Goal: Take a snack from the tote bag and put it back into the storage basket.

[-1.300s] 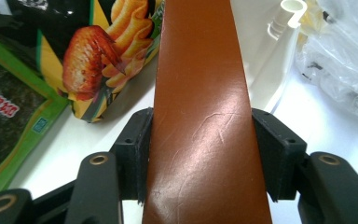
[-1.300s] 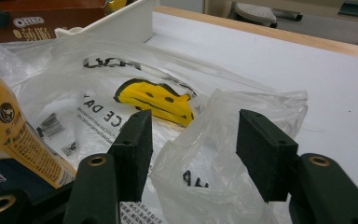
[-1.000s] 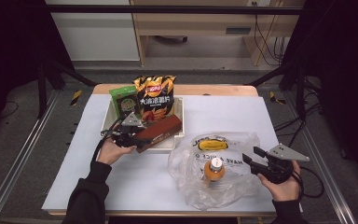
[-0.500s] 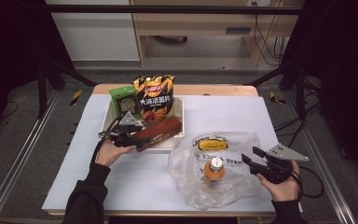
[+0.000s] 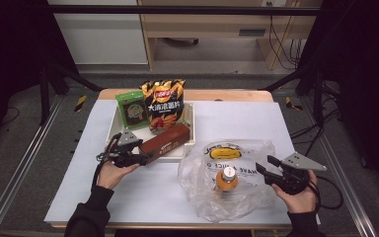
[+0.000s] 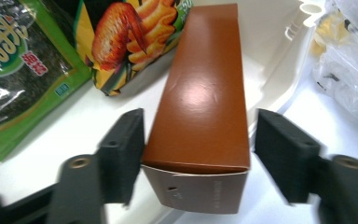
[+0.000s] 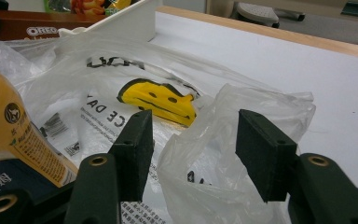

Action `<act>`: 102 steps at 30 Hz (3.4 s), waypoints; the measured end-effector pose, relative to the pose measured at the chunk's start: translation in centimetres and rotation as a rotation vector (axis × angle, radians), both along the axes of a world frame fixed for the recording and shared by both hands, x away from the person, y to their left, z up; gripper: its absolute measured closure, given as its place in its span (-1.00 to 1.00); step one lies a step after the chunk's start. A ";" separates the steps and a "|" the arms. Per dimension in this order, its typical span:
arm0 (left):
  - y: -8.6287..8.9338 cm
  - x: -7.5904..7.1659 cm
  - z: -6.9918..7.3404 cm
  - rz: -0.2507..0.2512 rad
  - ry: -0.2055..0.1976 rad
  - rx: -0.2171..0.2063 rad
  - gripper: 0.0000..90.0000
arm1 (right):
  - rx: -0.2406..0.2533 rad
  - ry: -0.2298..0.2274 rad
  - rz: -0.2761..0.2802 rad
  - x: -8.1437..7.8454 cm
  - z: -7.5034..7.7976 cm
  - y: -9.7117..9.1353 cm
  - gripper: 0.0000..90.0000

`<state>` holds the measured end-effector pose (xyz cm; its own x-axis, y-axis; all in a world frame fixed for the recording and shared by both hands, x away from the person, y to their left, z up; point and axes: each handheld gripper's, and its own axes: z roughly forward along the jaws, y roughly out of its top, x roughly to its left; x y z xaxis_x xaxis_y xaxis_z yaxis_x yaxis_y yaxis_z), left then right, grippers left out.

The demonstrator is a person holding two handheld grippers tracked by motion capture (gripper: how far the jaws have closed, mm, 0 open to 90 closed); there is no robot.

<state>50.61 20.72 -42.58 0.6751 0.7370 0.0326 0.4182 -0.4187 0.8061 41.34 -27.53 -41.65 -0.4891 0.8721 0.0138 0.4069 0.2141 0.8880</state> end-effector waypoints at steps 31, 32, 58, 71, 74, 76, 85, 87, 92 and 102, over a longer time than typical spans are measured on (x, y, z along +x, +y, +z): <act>1.3 0.5 -1.3 0.177 0.082 -0.033 0.23 | -0.004 0.009 0.011 0.0 -0.1 0.2 0.13; 1.5 0.8 -1.5 0.176 0.094 -0.053 0.24 | -0.009 0.007 0.012 0.0 -0.1 0.2 0.13; 2.2 4.0 -2.6 0.278 0.068 -0.123 0.52 | -0.009 0.014 0.020 0.1 -0.3 0.4 0.16; 2.1 4.0 -2.7 0.246 0.044 -0.124 0.25 | 0.001 0.003 0.025 0.0 -0.2 0.5 0.15; 2.0 3.4 -2.1 0.238 0.027 -0.121 0.17 | 0.014 -0.008 0.028 -0.2 0.2 0.6 0.13; 2.0 2.8 -1.5 0.223 0.009 -0.116 0.12 | 0.031 -0.020 0.030 -0.5 0.7 0.7 0.10; 1.7 -0.8 0.6 0.170 -0.037 -0.126 0.01 | 0.072 -0.054 0.075 -1.3 2.6 2.1 0.06; 1.5 -1.7 0.8 0.156 -0.043 -0.127 -0.01 | 0.078 -0.054 0.090 -1.4 2.8 2.6 0.06; 1.3 -3.5 0.9 0.133 -0.056 -0.133 -0.05 | 0.099 -0.064 0.123 -1.6 3.6 3.7 0.02; 2.0 -5.8 0.7 0.139 -0.065 -0.140 -0.14 | 0.135 -0.073 0.179 -2.8 4.5 5.4 -0.16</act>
